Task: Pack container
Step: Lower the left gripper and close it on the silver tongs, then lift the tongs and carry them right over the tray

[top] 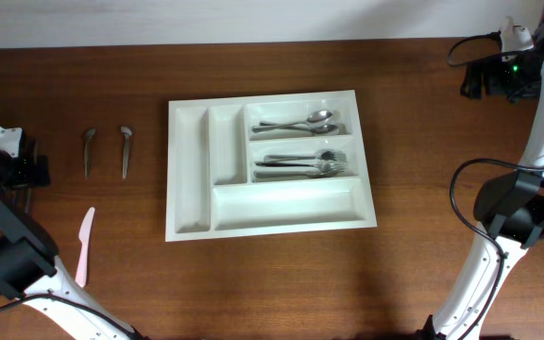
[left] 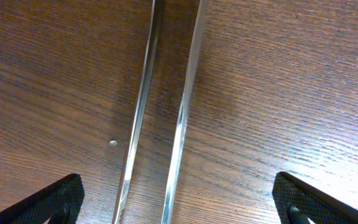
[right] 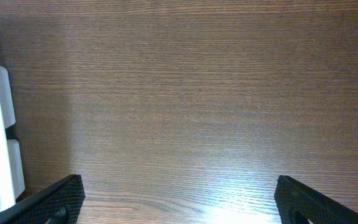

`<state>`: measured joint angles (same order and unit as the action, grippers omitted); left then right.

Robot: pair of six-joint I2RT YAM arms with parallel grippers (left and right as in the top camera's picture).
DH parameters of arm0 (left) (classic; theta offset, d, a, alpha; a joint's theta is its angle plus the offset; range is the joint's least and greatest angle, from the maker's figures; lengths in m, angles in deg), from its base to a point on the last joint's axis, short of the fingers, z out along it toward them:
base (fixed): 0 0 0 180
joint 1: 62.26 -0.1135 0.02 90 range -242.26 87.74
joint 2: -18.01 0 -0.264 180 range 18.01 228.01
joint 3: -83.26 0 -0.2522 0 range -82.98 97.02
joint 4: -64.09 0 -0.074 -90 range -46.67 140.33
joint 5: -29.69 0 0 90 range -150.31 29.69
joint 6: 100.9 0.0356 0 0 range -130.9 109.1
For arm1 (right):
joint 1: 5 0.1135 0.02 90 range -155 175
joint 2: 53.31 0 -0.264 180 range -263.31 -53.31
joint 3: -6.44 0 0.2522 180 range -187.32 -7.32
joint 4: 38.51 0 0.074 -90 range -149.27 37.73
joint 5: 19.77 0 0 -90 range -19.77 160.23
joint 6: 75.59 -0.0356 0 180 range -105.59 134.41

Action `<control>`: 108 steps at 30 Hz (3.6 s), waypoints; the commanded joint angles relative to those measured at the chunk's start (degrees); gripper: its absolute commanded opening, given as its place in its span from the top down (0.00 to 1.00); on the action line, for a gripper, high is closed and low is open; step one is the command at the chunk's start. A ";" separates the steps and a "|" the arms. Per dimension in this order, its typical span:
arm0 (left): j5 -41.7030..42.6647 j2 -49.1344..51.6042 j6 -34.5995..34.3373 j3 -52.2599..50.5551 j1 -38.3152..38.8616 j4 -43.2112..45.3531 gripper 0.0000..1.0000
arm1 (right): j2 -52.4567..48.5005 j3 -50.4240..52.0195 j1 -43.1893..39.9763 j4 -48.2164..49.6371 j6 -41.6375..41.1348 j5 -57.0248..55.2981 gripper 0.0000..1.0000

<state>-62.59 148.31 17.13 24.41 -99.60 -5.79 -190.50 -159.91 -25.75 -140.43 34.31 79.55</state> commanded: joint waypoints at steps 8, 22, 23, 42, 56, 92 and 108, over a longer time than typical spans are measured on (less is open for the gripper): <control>1.07 1.70 -0.52 1.20 0.07 -0.50 0.01 | 0.83 0.31 -0.28 0.15 -0.09 -0.11 0.01; 1.05 4.70 -0.48 1.20 -0.52 -2.78 0.01 | 0.83 0.31 -0.28 0.15 -0.09 -0.11 0.01; 1.07 4.70 -0.50 1.20 -0.61 -2.80 0.01 | 0.83 0.31 -0.28 0.15 -0.09 -0.11 0.01; 4.02 4.70 -0.52 1.20 -0.79 -2.16 0.41 | 0.83 0.31 -0.28 0.15 -0.09 -0.11 0.01; 4.04 4.70 -1.60 1.31 -0.79 0.22 0.84 | 0.83 0.31 -0.28 0.15 -0.09 -0.11 0.02; 14.99 4.48 10.93 36.37 25.59 -38.95 0.98 | 0.83 0.31 -0.28 0.15 -0.09 -0.11 0.01; 14.97 4.46 15.82 37.75 53.24 -40.59 0.98 | 0.83 0.31 -0.28 0.15 -0.09 -0.11 0.01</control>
<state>-49.06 152.59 30.71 61.05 -49.90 -46.11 -190.50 -159.91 -25.75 -140.43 34.31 79.55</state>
